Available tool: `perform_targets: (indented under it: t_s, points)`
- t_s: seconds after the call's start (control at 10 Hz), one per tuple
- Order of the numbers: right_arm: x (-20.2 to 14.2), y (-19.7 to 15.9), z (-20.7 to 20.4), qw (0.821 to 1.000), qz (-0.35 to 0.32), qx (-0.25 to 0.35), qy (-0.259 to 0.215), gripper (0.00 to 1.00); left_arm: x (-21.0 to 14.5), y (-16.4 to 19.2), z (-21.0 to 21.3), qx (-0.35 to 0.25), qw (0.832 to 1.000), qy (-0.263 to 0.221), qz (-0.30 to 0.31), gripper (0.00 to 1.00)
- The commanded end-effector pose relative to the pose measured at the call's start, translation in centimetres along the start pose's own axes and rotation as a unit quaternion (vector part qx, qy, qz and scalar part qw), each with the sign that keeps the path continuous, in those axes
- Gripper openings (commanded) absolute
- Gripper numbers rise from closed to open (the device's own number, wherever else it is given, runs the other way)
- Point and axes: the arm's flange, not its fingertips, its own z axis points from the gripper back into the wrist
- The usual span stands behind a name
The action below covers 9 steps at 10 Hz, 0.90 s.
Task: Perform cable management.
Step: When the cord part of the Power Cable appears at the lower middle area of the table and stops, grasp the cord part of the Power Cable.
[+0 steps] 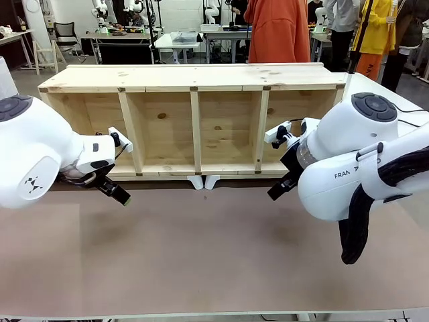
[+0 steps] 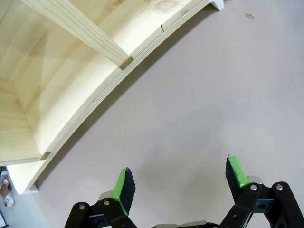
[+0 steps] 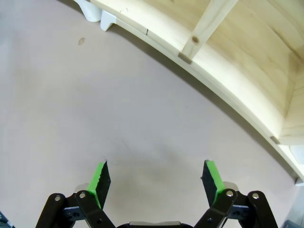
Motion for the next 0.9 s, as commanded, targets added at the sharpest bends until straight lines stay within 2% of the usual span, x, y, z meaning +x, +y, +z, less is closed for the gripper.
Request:
perform_targets:
  t_s: [0.0,0.3,0.8]
  points:
    - [-1.8,0.5,3.2,1.000,0.009,-0.007,0.002,1.00,-2.1,-0.8,3.6,0.015,1.000,0.001,-0.006,1.00]
    - [-4.6,1.1,8.2,0.999,-0.002,-0.044,-0.018,1.00,-4.9,-2.2,8.7,0.050,0.998,-0.036,-0.007,1.00]
    - [-11.4,2.0,15.5,0.991,-0.060,-0.100,-0.067,1.00,-12.6,-3.9,15.1,0.124,0.989,-0.072,0.046,1.00]
